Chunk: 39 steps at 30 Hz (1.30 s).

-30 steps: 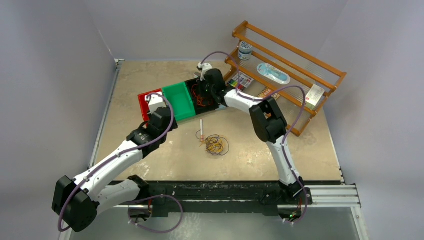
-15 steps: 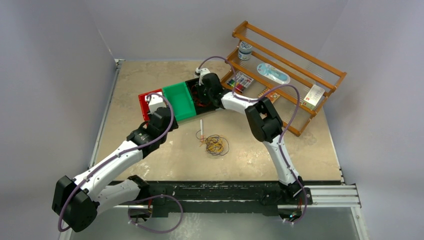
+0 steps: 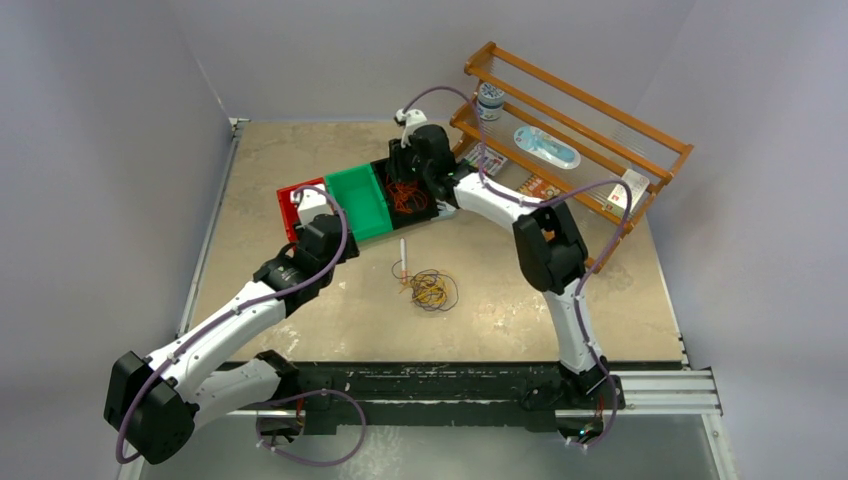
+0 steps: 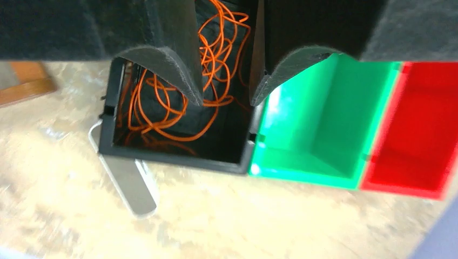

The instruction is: Untangle the cables

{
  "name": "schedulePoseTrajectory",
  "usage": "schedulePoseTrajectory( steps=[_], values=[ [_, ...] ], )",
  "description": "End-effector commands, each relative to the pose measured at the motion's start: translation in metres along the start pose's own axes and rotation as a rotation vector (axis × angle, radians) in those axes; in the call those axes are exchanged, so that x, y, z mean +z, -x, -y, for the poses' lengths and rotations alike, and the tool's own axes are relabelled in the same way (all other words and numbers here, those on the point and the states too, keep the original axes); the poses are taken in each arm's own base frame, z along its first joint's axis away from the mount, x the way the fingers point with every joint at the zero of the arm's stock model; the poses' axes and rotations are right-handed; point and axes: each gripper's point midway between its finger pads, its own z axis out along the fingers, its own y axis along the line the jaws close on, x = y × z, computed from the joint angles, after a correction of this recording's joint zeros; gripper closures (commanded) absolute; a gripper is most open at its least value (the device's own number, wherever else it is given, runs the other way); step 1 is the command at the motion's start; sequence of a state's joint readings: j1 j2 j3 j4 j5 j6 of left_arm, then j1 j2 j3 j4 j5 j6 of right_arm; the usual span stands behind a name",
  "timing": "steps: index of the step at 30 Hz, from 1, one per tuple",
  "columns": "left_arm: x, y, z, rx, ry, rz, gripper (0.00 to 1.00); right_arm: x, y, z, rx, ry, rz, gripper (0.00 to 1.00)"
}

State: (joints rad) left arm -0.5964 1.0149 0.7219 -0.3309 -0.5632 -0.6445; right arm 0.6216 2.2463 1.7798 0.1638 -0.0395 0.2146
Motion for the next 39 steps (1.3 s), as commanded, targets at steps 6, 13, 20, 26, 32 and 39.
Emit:
schedulePoseTrajectory(
  steps=[6, 13, 20, 26, 32, 39],
  values=[
    [-0.001, 0.013, 0.024, -0.022, -0.103, 0.011, 0.45, -0.067, 0.09, -0.011, -0.022, -0.008, 0.212, 0.54],
    [0.003, 0.001, 0.057, 0.015, -0.245, -0.056, 0.45, -0.129, 0.09, -0.001, 0.034, -0.029, 0.261, 0.51],
    [0.009, -0.02, 0.084, 0.054, -0.35, -0.12, 0.46, -0.187, 0.04, 0.014, 0.123, -0.041, 0.153, 0.48],
    [0.02, -0.057, 0.099, 0.12, -0.353, -0.189, 0.46, -0.228, -0.028, 0.007, 0.218, 0.006, 0.017, 0.46],
    [0.029, -0.081, 0.11, 0.145, -0.372, -0.221, 0.46, -0.252, -0.083, -0.013, 0.269, 0.134, -0.099, 0.39],
    [0.037, -0.104, 0.116, 0.173, -0.388, -0.261, 0.47, -0.251, -0.123, -0.026, 0.266, 0.236, -0.198, 0.34]
  ],
)
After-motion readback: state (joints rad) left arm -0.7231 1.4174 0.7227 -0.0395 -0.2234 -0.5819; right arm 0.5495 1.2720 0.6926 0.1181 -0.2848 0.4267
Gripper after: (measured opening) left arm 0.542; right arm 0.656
